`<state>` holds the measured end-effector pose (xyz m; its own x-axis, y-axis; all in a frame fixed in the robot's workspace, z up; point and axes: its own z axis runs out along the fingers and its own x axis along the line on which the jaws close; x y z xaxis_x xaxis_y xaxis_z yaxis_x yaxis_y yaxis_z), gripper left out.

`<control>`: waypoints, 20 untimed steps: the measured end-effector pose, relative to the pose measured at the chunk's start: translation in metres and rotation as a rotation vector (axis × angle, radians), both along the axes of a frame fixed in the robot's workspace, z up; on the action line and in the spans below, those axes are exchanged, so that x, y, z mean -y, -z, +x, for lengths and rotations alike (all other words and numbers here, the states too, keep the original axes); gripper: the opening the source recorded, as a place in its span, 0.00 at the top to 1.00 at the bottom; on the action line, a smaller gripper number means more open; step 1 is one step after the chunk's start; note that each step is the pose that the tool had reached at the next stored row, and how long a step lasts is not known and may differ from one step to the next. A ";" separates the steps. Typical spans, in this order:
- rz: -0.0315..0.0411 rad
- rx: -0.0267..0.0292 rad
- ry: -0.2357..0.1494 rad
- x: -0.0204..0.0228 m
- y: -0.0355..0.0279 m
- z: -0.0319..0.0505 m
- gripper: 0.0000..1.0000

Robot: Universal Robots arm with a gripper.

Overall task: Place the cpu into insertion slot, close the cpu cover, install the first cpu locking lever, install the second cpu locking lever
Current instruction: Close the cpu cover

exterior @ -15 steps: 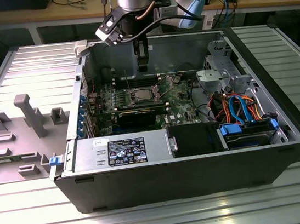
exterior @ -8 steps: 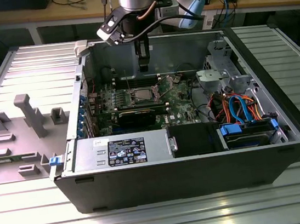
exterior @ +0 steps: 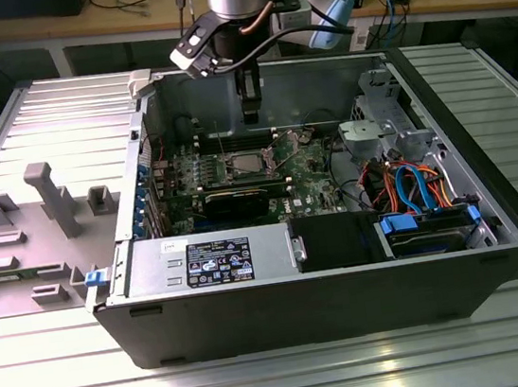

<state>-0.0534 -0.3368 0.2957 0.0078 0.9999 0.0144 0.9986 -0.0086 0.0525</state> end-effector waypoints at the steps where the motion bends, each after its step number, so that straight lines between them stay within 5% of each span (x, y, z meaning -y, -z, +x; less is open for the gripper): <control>1: 0.0000 0.0000 0.000 0.0000 0.0000 0.0005 0.89; 20: 0.0000 0.0000 0.000 0.0000 0.0000 0.0040 0.89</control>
